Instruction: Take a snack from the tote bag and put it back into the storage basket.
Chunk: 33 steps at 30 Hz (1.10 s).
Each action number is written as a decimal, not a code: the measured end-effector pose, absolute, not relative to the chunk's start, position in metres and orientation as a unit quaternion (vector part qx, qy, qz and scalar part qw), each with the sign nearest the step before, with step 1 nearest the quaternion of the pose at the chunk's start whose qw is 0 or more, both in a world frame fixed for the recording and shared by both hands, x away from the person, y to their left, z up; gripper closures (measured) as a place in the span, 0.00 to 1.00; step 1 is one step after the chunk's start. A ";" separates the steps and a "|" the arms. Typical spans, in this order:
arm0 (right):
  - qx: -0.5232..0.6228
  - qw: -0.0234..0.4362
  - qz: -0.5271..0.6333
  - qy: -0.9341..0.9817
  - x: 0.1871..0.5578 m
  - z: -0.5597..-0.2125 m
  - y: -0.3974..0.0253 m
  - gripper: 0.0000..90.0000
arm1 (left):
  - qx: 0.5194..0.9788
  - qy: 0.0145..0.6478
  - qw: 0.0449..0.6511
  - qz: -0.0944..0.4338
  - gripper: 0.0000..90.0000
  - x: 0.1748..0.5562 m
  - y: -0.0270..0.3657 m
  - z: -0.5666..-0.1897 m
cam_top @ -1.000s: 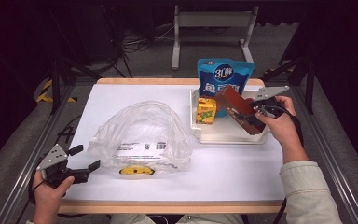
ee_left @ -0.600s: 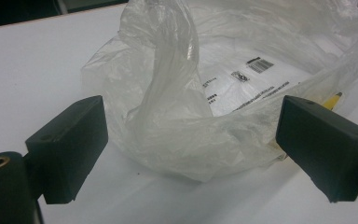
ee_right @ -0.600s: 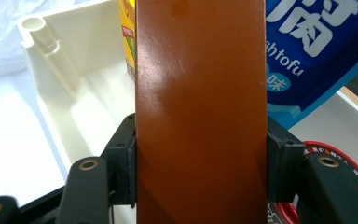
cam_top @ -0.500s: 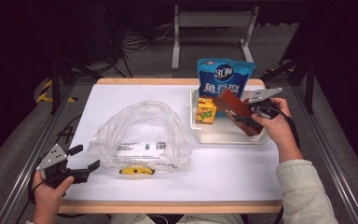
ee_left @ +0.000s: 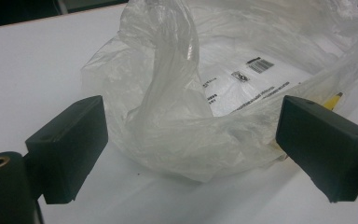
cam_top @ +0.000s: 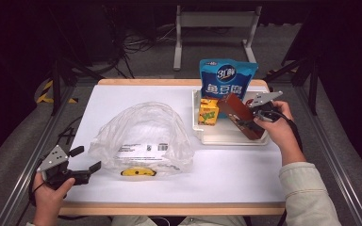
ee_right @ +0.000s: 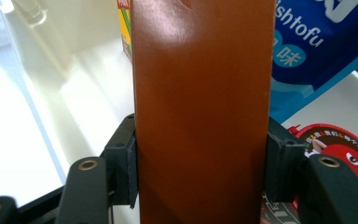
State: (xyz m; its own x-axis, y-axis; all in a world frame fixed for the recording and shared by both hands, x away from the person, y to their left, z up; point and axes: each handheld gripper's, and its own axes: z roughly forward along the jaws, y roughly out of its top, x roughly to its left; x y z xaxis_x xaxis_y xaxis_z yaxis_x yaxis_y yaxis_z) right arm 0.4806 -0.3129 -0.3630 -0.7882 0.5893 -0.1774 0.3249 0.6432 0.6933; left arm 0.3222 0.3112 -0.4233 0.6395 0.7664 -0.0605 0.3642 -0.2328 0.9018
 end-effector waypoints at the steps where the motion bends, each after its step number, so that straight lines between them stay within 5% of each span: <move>1: 0.259 0.197 0.333 0.885 0.480 -0.363 -0.313 0.46 | 0.758 0.373 0.495 0.203 0.11 0.322 0.311 -0.423; 33: 0.189 0.181 0.318 0.911 0.467 -0.364 -0.297 0.44 | 0.757 0.372 0.497 0.203 0.11 0.323 0.311 -0.423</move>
